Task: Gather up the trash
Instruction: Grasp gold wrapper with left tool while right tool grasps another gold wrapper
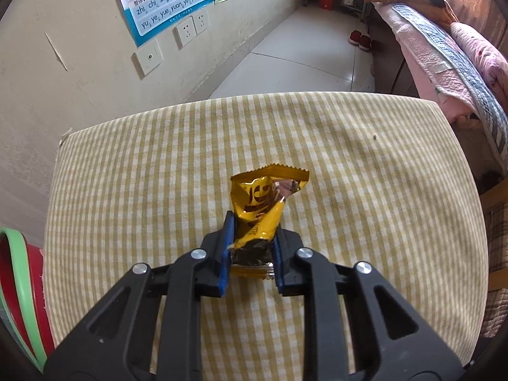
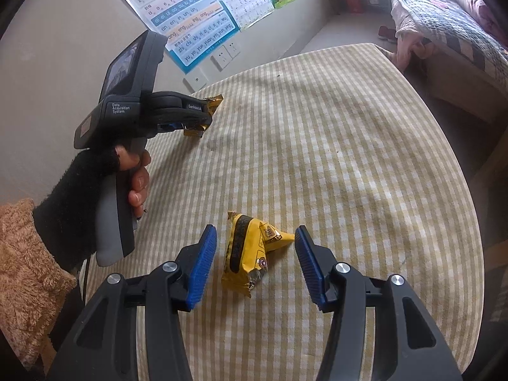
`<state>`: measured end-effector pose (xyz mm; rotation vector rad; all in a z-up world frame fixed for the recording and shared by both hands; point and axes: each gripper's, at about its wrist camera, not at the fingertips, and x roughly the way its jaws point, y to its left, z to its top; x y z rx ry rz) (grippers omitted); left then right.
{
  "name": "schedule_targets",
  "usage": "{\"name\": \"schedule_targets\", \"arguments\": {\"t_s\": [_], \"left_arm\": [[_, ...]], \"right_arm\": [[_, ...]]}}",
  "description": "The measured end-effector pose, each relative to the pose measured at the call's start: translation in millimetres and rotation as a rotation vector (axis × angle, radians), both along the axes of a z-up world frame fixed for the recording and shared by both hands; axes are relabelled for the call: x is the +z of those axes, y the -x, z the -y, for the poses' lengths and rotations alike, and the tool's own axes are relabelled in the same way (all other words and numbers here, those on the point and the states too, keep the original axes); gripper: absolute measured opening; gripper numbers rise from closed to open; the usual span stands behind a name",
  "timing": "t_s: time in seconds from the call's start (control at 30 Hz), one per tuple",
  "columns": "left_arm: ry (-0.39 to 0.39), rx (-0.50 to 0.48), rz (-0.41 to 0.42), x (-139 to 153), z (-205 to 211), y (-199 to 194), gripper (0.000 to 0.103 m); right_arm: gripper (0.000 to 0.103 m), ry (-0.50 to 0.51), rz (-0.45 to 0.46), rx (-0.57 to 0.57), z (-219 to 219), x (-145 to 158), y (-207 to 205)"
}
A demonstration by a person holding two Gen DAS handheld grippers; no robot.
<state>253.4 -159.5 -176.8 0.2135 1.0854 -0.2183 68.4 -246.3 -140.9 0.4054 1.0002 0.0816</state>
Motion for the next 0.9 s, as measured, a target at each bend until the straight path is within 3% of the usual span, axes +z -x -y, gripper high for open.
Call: {"name": "schedule_targets", "arguments": {"t_s": [0.4, 0.63, 0.9], "left_arm": [[0.04, 0.023, 0.076, 35.5, -51.2, 76.5, 0.02], [0.11, 0.057, 0.109, 67.2, -89.1, 127.3, 0.02], [0.095, 0.119, 0.164, 90.2, -137.9, 161.2, 0.02]], "right_arm": [[0.046, 0.025, -0.007, -0.028, 1.4, -5.0, -4.0], [0.023, 0.037, -0.018, -0.006, -11.4, -8.7, -2.9], [0.022, 0.109, 0.011, 0.038, -37.6, 11.7, 2.9]]}}
